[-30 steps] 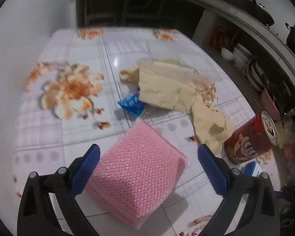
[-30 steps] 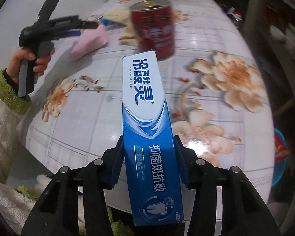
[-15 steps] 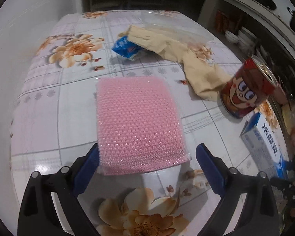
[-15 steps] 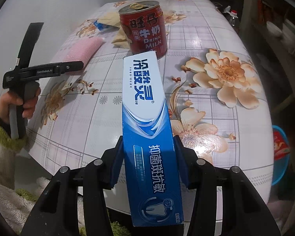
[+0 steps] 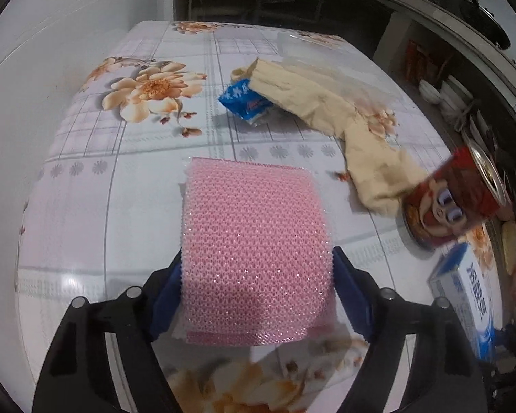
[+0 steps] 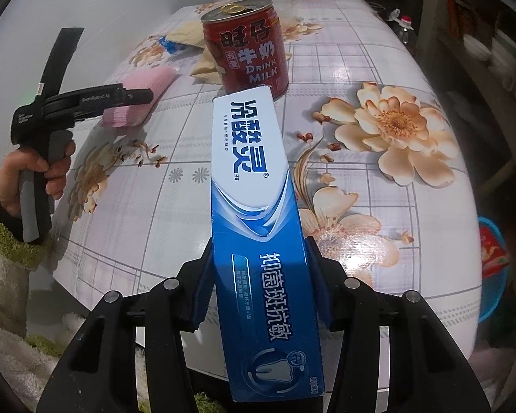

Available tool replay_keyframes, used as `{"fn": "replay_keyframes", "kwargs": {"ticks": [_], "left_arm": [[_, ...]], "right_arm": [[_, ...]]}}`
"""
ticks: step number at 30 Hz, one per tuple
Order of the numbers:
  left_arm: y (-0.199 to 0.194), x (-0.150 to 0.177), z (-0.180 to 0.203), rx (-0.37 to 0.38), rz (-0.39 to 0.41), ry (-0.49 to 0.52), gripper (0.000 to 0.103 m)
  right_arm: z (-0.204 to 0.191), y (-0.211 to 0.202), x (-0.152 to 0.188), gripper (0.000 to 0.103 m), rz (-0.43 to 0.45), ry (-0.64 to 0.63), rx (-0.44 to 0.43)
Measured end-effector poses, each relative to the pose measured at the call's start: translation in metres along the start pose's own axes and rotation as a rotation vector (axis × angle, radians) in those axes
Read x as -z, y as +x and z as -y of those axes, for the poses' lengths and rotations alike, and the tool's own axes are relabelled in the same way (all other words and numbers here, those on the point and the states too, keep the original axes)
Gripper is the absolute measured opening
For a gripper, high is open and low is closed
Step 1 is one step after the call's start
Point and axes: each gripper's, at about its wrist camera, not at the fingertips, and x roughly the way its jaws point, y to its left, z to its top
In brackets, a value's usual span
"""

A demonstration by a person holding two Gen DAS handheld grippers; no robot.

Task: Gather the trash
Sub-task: 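Grasp the pink sponge with the left tool while the right tool holds the toothpaste box, then hold the pink sponge and toothpaste box lifted above the table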

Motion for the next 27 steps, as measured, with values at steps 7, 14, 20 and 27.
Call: {"fn": "replay_keyframes", "kwargs": {"ticks": [7, 14, 20, 27], "left_arm": [[-0.026, 0.049, 0.020, 0.079, -0.085, 0.064, 0.081], [-0.020, 0.066, 0.033, -0.071, -0.068, 0.128, 0.098], [-0.018, 0.067, 0.033, -0.104, -0.011, 0.126, 0.098], [-0.017, 0.068, 0.033, -0.105, -0.002, 0.125, 0.099]], "right_arm": [[0.009, -0.006, 0.007, 0.047, -0.013, 0.030, 0.027], [0.015, -0.005, 0.003, 0.057, -0.003, 0.073, 0.020], [0.010, -0.005, 0.001, 0.075, 0.007, 0.055, 0.052], [0.004, 0.008, -0.002, 0.088, -0.012, 0.053, 0.082]]}}
